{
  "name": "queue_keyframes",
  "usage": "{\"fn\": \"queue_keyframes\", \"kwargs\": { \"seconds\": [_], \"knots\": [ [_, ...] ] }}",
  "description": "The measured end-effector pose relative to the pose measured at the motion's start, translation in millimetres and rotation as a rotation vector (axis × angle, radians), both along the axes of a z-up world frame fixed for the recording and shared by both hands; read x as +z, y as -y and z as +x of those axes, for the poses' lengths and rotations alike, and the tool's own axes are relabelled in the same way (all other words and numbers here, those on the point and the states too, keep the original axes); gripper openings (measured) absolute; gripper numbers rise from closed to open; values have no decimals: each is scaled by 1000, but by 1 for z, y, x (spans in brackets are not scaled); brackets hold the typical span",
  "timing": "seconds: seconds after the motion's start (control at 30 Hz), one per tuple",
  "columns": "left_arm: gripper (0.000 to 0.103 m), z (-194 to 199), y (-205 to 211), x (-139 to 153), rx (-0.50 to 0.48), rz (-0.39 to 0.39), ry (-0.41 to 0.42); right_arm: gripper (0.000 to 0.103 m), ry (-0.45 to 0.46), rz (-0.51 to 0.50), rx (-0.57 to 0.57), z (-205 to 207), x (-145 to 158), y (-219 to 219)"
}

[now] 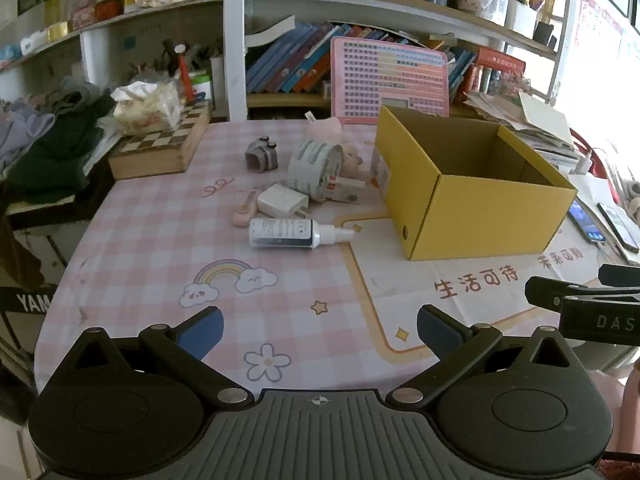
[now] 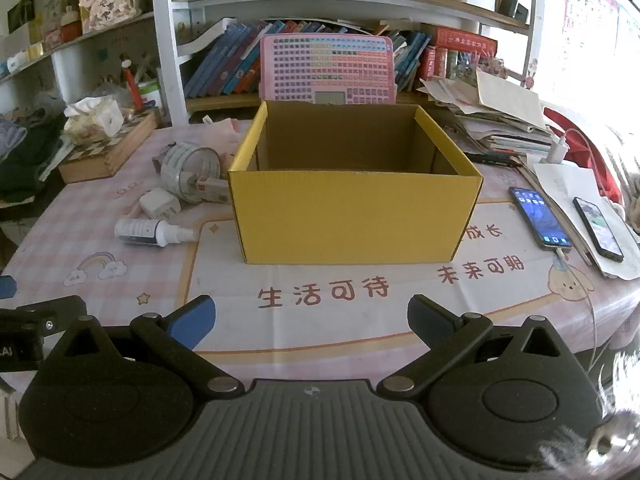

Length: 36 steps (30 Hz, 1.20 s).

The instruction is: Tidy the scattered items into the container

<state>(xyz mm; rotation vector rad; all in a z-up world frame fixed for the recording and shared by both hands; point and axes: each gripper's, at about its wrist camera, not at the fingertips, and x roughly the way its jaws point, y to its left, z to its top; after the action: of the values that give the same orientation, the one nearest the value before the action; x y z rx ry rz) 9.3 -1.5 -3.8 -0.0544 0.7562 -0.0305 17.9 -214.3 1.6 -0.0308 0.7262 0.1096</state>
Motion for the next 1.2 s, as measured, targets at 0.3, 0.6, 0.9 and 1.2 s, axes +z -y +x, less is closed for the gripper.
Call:
{"fn": "queue_keyframes", "kwargs": {
  "seconds": [0.3, 0.6, 0.9, 1.2],
  "knots": [
    [103, 2, 0, 0, -1, -2, -7, 103, 0, -4, 0, 0, 0, 0],
    [103, 3, 1, -1, 5, -5, -8, 103, 5, -9, -9, -1, 2, 2],
    [103, 2, 1, -1, 7, -3, -10, 103, 2, -9, -9, -1, 1, 3],
    [103, 1, 1, 0, 13, 0, -13, 103, -1, -5, -10, -1, 0, 2]
  ]
}}
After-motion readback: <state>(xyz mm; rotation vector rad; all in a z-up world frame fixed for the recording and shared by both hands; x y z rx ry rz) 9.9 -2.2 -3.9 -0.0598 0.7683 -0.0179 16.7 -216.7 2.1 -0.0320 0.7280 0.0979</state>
